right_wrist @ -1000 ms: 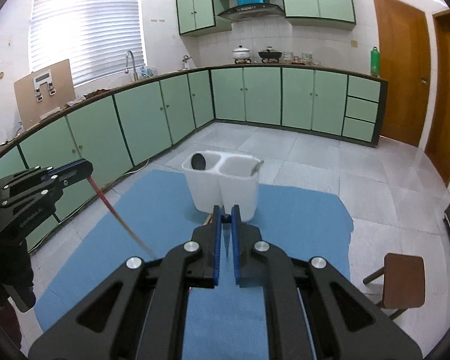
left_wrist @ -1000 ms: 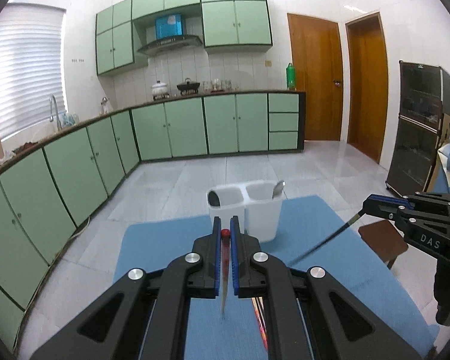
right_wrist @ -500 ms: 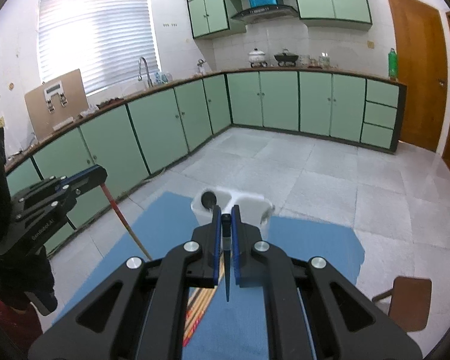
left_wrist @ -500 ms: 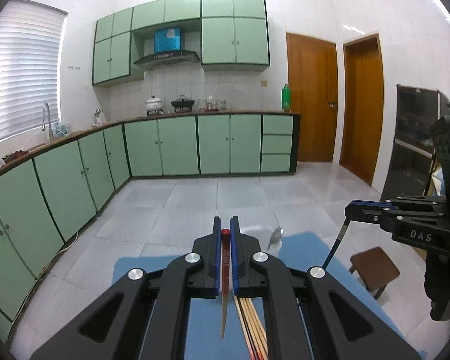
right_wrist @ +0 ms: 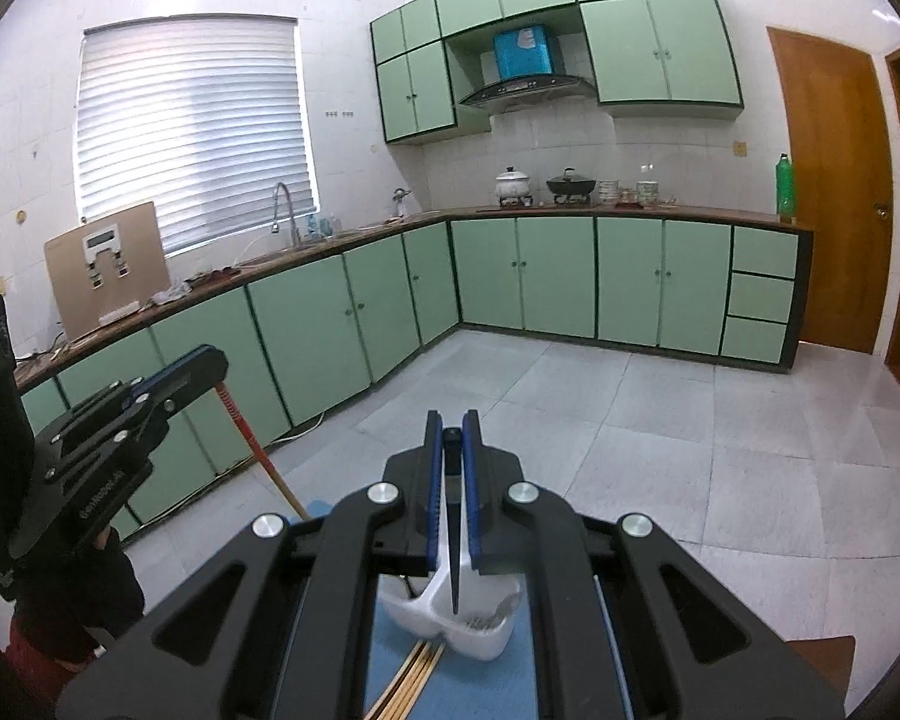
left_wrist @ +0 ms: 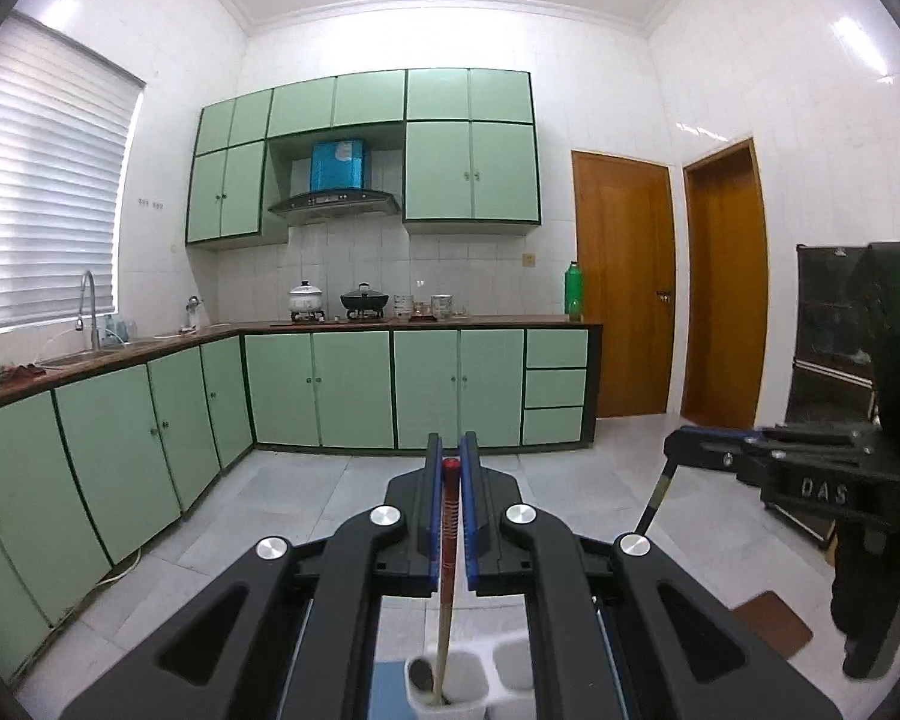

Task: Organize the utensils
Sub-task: 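Lift the red chopstick into the white holder with the left tool while the right inserts the black one, then open both tools and withdraw them from the holder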

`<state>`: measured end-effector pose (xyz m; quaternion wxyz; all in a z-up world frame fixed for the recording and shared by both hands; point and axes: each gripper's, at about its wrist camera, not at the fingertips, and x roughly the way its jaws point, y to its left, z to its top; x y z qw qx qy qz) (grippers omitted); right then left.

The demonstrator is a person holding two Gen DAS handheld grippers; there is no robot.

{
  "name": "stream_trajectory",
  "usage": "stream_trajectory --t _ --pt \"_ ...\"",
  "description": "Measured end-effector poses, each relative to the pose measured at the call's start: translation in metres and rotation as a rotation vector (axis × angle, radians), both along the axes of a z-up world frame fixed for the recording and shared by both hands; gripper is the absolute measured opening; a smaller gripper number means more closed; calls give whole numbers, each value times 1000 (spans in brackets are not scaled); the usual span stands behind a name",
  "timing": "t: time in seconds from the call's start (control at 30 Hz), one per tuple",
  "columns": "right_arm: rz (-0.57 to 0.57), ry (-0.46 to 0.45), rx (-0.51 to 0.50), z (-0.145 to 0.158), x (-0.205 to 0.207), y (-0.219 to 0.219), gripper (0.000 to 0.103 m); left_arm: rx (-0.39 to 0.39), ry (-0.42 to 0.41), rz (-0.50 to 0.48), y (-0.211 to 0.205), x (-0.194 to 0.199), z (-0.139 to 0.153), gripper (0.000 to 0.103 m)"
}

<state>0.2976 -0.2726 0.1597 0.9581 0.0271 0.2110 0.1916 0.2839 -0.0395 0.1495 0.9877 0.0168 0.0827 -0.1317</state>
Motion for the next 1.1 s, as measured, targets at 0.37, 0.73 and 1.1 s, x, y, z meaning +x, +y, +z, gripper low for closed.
stream_trajectory --t 0.37,0.73,1.1 --pt "-34 119 -81 -76 55 22 6 -32 142 -25 -19 78 -81 6" --pt "-160 60 -192 -111 1 30 43 -12 231 9 5 31 -114 48" --pt "-202 131 -235 -169 -115 42 78 40 416 18 23 -80 -183 66"
